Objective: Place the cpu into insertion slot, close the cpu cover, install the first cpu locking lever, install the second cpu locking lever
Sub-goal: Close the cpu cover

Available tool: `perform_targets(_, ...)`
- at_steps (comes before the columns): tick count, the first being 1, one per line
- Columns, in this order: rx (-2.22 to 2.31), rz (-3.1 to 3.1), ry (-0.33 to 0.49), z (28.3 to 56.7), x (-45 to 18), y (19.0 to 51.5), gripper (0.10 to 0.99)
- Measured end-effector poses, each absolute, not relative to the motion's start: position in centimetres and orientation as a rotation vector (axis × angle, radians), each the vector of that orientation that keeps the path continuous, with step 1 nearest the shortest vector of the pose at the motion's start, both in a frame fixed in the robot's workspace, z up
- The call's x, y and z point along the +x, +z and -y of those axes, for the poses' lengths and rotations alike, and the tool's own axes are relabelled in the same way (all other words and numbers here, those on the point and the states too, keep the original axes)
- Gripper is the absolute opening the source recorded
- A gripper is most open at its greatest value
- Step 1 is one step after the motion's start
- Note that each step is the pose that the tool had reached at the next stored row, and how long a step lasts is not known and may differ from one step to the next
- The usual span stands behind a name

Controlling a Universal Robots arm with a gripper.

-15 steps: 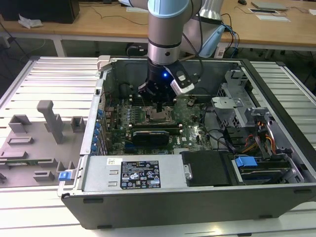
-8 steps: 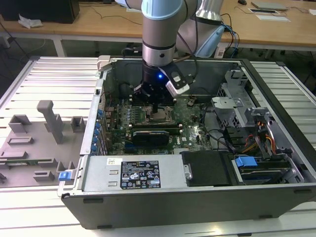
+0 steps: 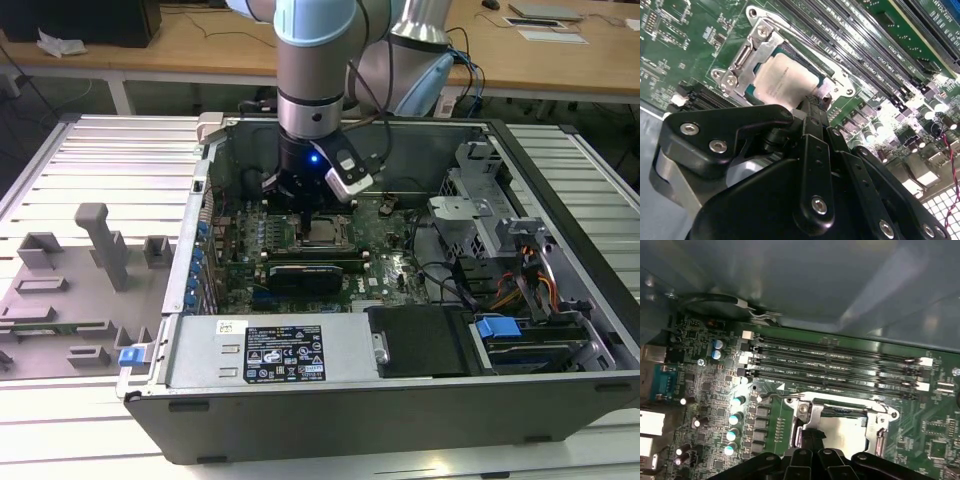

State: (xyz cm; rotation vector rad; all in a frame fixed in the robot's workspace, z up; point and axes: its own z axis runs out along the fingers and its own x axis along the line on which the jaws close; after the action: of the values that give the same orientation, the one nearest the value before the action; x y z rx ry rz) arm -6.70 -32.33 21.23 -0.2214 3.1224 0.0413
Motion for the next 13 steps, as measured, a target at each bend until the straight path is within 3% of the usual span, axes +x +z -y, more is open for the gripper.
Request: perform_targets(13,-0.223,-3.122,0.041,32.36,-6.58,20.72,0.106)
